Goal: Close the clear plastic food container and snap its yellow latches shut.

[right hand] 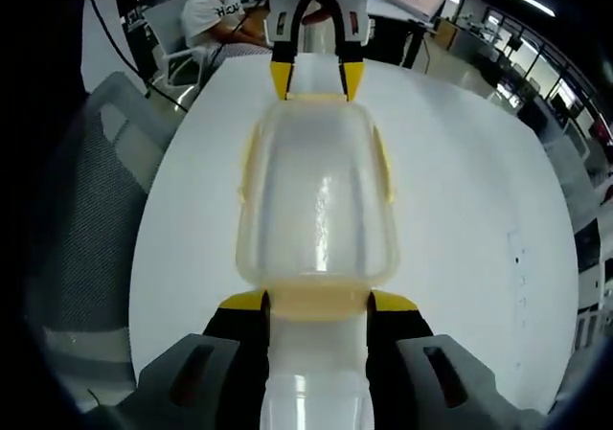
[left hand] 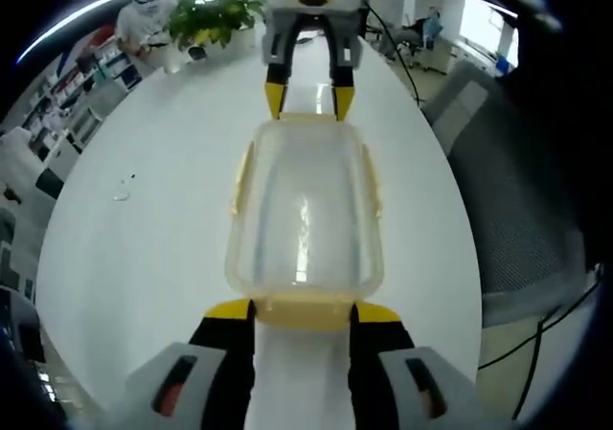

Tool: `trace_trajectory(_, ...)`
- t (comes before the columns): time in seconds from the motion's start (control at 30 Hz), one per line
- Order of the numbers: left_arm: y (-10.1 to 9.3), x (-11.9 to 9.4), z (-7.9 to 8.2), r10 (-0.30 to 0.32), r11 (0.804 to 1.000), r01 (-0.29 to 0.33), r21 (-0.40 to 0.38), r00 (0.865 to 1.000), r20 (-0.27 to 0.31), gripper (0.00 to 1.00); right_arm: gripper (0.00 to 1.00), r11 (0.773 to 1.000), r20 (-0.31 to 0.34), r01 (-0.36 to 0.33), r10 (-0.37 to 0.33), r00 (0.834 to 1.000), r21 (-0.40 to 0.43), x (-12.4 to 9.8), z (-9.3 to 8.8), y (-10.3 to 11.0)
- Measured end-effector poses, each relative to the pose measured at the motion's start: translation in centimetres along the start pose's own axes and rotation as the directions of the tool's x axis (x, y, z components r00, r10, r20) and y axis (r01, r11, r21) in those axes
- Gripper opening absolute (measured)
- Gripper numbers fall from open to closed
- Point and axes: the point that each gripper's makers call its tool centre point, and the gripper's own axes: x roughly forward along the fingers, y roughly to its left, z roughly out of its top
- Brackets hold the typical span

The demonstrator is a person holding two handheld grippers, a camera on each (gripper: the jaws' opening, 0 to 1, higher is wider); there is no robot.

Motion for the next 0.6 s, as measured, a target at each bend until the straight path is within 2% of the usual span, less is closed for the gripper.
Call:
trace_trajectory(0.3, -0.5, -0.8, 0.9, 0.003, 1.000, -0.003, -0.001, 1.000, 0.010, 0.32, 0.36, 1.000, -0.010, 0.008, -0.008, 1.000, 0.003, -1.5, 0.2, 0.7)
trace_trajectory(0.6, -0.4, -0.8, 1.5, 0.029, 1.000, -0.029, 0.000, 1.000, -0.001, 0.32, 0.36, 1.000, -0.013, 0.025, -0.025, 1.000, -0.012, -1.7, -0.2, 0.4)
